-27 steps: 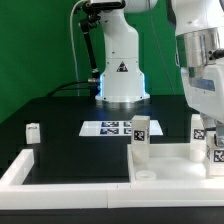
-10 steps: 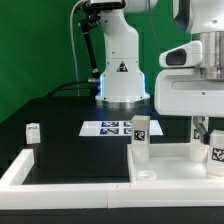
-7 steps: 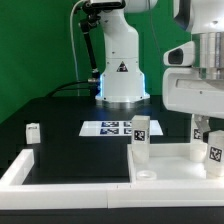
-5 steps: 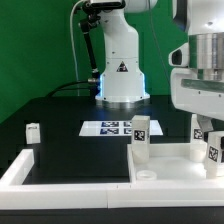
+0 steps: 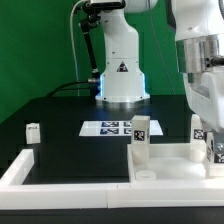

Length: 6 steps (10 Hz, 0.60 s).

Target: Assemble square table

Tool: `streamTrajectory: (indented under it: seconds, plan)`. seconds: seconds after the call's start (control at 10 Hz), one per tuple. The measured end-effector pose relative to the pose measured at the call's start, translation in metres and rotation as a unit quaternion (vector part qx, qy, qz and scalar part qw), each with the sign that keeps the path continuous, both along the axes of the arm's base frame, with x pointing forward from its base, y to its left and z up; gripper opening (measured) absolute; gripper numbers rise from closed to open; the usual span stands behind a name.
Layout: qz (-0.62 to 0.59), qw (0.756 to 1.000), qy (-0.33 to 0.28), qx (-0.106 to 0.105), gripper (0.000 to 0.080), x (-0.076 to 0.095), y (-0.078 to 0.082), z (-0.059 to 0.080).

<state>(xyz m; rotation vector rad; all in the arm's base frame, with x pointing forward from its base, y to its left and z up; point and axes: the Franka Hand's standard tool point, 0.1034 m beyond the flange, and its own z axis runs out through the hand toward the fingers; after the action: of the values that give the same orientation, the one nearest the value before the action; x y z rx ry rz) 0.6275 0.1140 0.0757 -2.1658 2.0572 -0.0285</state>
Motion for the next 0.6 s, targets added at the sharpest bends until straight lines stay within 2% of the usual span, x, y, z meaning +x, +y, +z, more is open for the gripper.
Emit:
streamTrajectory:
  seconds: [0.1,0.2,0.3,0.6]
  plan:
    - [0.084,0.996,-0.01,-0.019,0.0576,0.0022,0.0065,0.0024]
    - [0.179,0.983,-0.027,-0.033,0.0576,0.0047,0.0102,0.0028]
    - [0.228,0.972,-0.031,-0.038,0.0634,0.0037,0.0116,0.002]
    - [0.309,0.949,-0.037,-0.052,0.0648,0.0041,0.0085,0.0016]
